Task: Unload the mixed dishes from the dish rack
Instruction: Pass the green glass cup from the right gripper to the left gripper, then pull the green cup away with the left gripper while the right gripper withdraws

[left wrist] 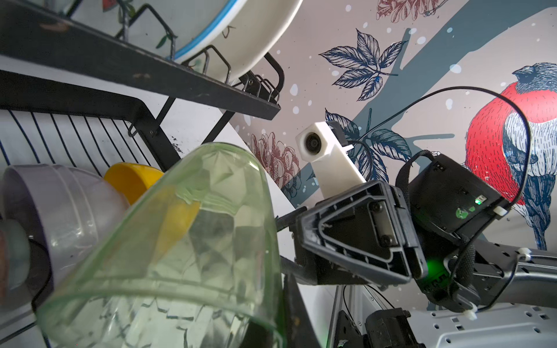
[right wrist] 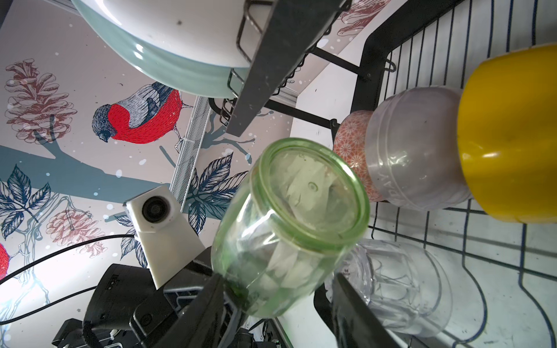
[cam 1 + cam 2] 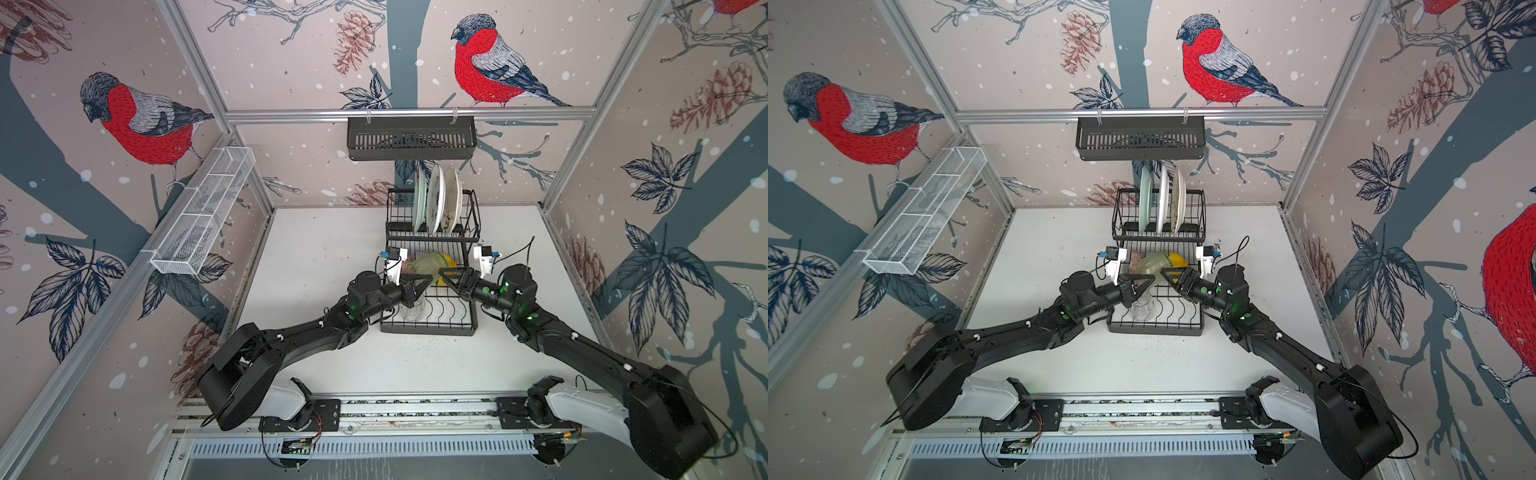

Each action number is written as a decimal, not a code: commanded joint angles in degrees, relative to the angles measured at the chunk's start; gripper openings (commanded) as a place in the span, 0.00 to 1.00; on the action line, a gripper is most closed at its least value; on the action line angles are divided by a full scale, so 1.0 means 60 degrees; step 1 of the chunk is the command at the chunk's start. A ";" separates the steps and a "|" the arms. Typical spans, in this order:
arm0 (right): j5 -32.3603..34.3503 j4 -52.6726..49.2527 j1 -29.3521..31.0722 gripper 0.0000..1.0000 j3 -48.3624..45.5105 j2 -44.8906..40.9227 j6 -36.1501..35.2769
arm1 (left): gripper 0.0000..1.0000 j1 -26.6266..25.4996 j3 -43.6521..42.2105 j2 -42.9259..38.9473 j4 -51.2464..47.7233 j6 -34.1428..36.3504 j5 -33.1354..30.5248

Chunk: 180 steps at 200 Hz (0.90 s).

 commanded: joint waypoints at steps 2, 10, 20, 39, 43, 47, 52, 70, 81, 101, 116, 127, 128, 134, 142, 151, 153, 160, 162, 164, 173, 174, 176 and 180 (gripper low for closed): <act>-0.0085 0.0117 -0.0005 0.59 0.0016 -0.0026 -0.0213 | 0.00 0.0001 0.0001 -0.0093 0.0333 0.0181 -0.0020; -0.0061 0.0103 -0.0009 0.59 0.0016 -0.0020 -0.0228 | 0.00 0.0000 0.0007 -0.0114 0.0281 0.0196 -0.0041; -0.0044 0.0063 -0.0022 0.59 0.0016 -0.0034 -0.0243 | 0.00 0.0000 0.0017 -0.0149 0.0191 0.0212 -0.0090; 0.0039 -0.0104 -0.0029 0.60 0.0030 -0.0084 -0.0361 | 0.00 0.0003 -0.0003 -0.0238 -0.0016 0.0238 -0.0231; 0.0068 -0.0175 -0.0030 0.60 0.0043 -0.0091 -0.0409 | 0.00 0.0000 -0.0007 -0.0263 -0.0088 0.0234 -0.0271; 0.0106 -0.0261 -0.0018 0.60 0.0056 -0.0124 -0.0461 | 0.00 0.0007 -0.0005 -0.0293 -0.0156 0.0237 -0.0296; 0.0153 -0.0379 -0.0031 0.60 0.0067 -0.0143 -0.0532 | 0.00 0.0000 0.0017 -0.0340 -0.0257 0.0206 -0.0334; 0.0394 -0.0777 -0.0029 0.61 0.0075 -0.0329 -0.0844 | 0.00 0.0000 0.0037 -0.0505 -0.0699 0.0148 -0.0446; 0.0560 -0.1019 -0.0026 0.62 0.0053 -0.0474 -0.1025 | 0.00 0.0000 0.0041 -0.0649 -0.1001 0.0226 -0.0468; 0.0848 -0.1298 -0.0019 0.63 -0.0027 -0.0781 -0.1322 | 0.00 0.0000 0.0059 -0.0955 -0.1840 0.0408 -0.0733; 0.1095 -0.1590 -0.0003 0.65 -0.0043 -0.1006 -0.1643 | 0.00 0.0000 0.0108 -0.1216 -0.2584 0.0464 -0.1004; 0.1365 -0.1998 -0.0004 0.66 0.0025 -0.1153 -0.1977 | 0.00 0.0000 0.0136 -0.1435 -0.3142 0.0531 -0.1159; 0.1386 -0.2039 -0.0003 0.67 0.0042 -0.1172 -0.2004 | 0.00 0.0000 0.0138 -0.1445 -0.3200 0.0540 -0.1176; 0.1548 -0.2308 -0.0004 0.68 0.0080 -0.1246 -0.2207 | 0.00 0.0003 0.0157 -0.1554 -0.3503 0.0559 -0.1272; 0.1780 -0.2703 -0.0003 0.70 0.0178 -0.1345 -0.2491 | 0.00 0.0000 0.0177 -0.1698 -0.3902 0.0608 -0.1407; 0.2021 -0.3122 -0.0005 0.74 0.0259 -0.1482 -0.2782 | 0.00 0.0001 0.0238 -0.1854 -0.4363 0.0725 -0.1575; 0.2069 -0.3190 -0.0003 0.74 0.0274 -0.1513 -0.2831 | 0.00 0.0007 0.0267 -0.1892 -0.4486 0.0743 -0.1644; 0.2198 -0.3433 -0.0012 0.76 0.0307 -0.1636 -0.3032 | 0.00 0.0007 0.0361 -0.1982 -0.4990 0.0784 -0.1848; 0.2219 -0.3495 -0.0009 0.78 0.0308 -0.1672 -0.3084 | 0.00 0.0001 0.0407 -0.2012 -0.5140 0.0787 -0.1917; 0.2236 -0.3529 -0.0004 0.78 0.0316 -0.1707 -0.3126 | 0.00 0.0000 0.0426 -0.2030 -0.5295 0.0795 -0.1982; 0.2345 -0.3732 -0.0003 0.82 0.0324 -0.1886 -0.3305 | 0.00 0.0000 0.0677 -0.2122 -0.6030 0.0816 -0.2238; 0.2367 -0.3748 -0.0003 0.83 0.0324 -0.1905 -0.3320 | 0.00 0.0007 0.0709 -0.2125 -0.6108 0.0822 -0.2265; 0.2408 -0.3786 -0.0014 0.83 0.0324 -0.1955 -0.3342 | 0.00 0.0001 0.0754 -0.2139 -0.6240 0.0818 -0.2307; 0.2497 -0.3867 -0.0007 0.84 0.0311 -0.2033 -0.3400 | 0.00 0.0000 0.0858 -0.2179 -0.6517 0.0819 -0.2390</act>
